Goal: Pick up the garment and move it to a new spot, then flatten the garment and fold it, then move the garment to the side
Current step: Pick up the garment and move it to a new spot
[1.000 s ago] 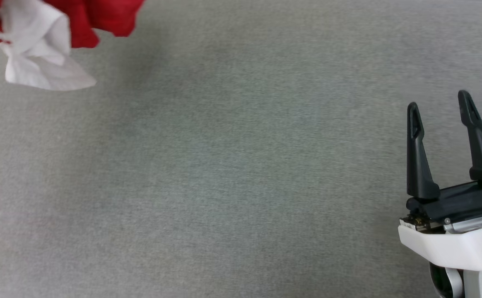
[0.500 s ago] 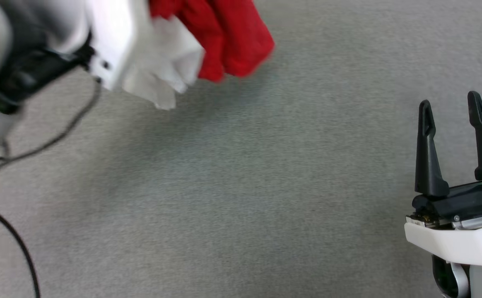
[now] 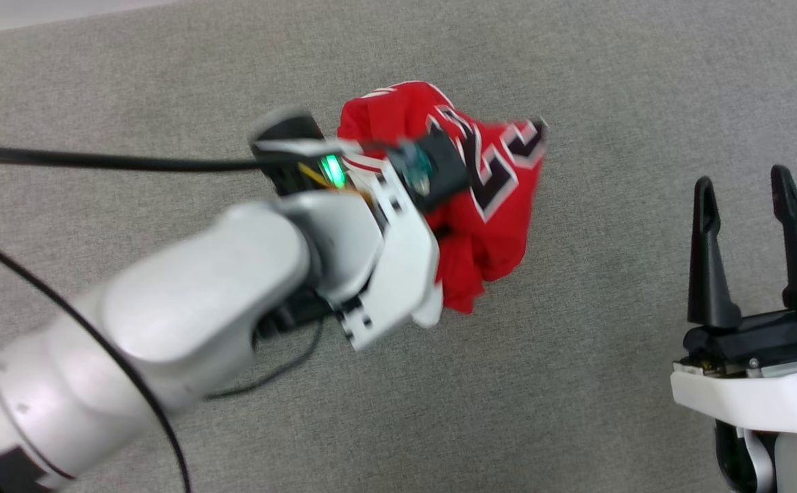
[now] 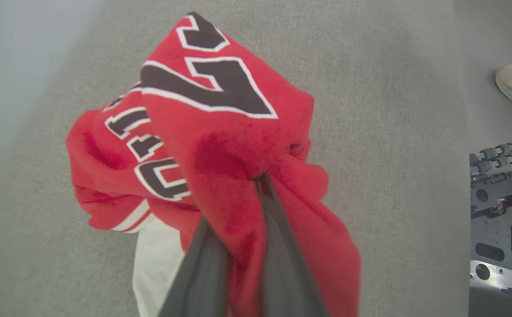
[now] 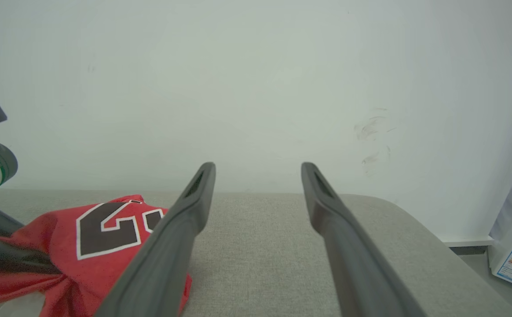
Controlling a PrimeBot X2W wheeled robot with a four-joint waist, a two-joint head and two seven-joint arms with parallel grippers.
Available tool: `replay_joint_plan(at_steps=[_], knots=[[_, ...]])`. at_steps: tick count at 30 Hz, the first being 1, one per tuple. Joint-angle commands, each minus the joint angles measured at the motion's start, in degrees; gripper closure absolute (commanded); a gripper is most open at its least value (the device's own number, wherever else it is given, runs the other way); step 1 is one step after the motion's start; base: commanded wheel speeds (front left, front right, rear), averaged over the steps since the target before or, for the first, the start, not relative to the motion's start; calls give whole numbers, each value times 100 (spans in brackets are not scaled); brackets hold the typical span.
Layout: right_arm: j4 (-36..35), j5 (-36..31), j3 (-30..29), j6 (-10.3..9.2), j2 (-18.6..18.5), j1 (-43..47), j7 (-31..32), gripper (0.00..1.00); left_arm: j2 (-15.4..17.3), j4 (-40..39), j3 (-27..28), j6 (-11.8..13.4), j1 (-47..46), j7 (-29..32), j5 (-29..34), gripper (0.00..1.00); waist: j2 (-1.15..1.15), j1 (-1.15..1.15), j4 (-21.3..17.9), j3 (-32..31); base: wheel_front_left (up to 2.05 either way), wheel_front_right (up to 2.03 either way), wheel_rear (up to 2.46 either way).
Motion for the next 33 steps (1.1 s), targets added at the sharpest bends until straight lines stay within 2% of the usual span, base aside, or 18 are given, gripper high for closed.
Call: replay_joint_plan(at_steps=[1, 6, 13, 15, 16, 17, 20, 27, 29, 33], knots=[[75, -28, -5, -2, 14, 72, -12, 0, -137, 145, -154, 2, 234, -139, 4, 100, 0, 0, -11, 9, 0, 0, 0], [201, -69, -6, -2, 14, 112, -12, 0, -574, 545, -520, 1, 941, -250, 71, 100, 0, 0, 11, 23, 0, 0, 0], [283, -114, -16, -2, 14, 122, -12, 0, -917, 800, -588, 0, 1543, -268, 193, 100, 0, 0, 124, -13, 0, 0, 0], [321, -123, -5, -2, 13, 145, -12, 0, -938, 886, -587, 0, 1499, -445, 319, 100, 0, 0, 172, -70, 0, 0, 0], [341, -135, -7, -2, 13, 165, -12, 0, -957, 952, -582, 0, 1443, -611, 381, 60, 0, 0, 196, -114, 0, 0, 0], [360, -141, -10, -2, 13, 188, -12, 0, -983, 1021, -546, 1, 1388, -793, 436, 0, 0, 0, 220, -163, 0, 0, 0], [413, -169, -4, -2, 13, 246, -12, 0, -1131, 1147, -374, 52, 1281, -1379, 617, 0, 0, 0, 296, -351, 0, 0, 0], [524, -216, 16, -2, 13, 489, -12, 0, -1264, 1136, -10, 536, 1410, -2510, 968, 0, 0, 0, 514, -811, 0, 0, 0], [551, -218, 25, -2, 13, 561, -12, 0, -1239, 1097, 75, 715, 1474, -2784, 1070, 0, 0, 0, 586, -912, 0, 0, 0], [579, -238, 19, -2, 13, 658, -12, 0, -1119, 1028, 374, 1271, 1711, -3457, 1243, 0, 0, 0, 722, -1063, 0, 0, 0]])
